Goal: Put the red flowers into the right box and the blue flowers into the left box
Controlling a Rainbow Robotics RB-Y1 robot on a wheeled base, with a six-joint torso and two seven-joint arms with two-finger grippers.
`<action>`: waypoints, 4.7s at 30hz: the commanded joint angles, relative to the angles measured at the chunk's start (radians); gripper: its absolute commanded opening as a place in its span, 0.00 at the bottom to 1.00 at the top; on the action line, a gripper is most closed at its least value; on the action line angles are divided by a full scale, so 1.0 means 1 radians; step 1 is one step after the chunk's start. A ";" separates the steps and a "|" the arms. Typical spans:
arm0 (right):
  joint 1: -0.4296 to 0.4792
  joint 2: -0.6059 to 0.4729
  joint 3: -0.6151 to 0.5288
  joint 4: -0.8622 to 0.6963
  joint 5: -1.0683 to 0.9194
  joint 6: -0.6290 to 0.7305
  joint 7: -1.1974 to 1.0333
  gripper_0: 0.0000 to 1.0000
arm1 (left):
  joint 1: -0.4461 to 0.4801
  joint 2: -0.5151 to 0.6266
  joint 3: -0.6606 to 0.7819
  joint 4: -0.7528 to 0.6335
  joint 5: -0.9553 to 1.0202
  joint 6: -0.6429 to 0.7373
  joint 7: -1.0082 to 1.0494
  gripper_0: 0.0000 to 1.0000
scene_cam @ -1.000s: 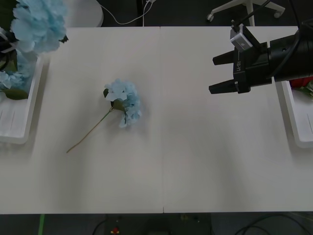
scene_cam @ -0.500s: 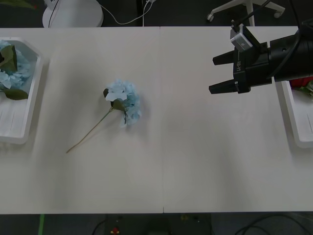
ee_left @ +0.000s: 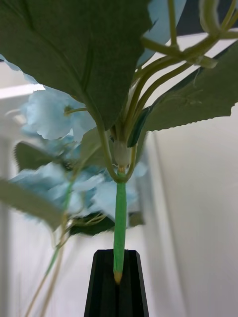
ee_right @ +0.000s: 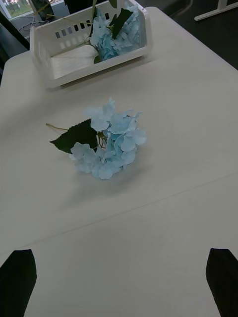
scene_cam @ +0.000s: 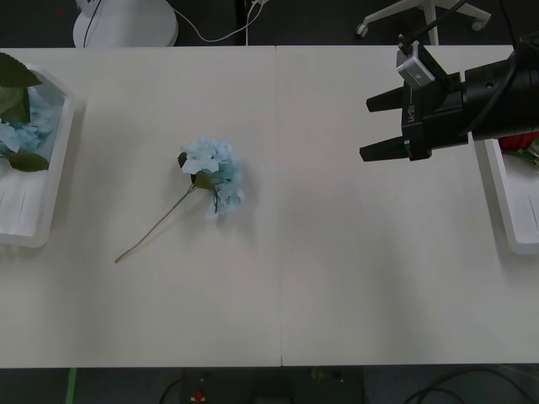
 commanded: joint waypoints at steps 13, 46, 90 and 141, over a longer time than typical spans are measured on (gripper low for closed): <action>-0.028 0.012 -0.027 -0.029 -0.003 0.006 0.034 0.99 | -0.037 0.072 0.027 0.059 -0.456 -0.172 0.016 0.00; -0.028 0.012 -0.027 -0.029 -0.003 0.006 0.034 0.99 | -0.277 0.011 -0.011 0.254 -0.355 -0.166 -0.464 1.00; -0.028 0.012 -0.027 -0.029 -0.003 0.006 0.034 0.99 | -0.277 -0.262 -0.620 -0.024 -0.051 -0.226 -0.240 1.00; -0.028 0.012 -0.027 -0.029 -0.003 0.006 0.034 0.99 | -0.277 -0.454 -0.641 0.036 -0.387 -0.181 -0.171 0.00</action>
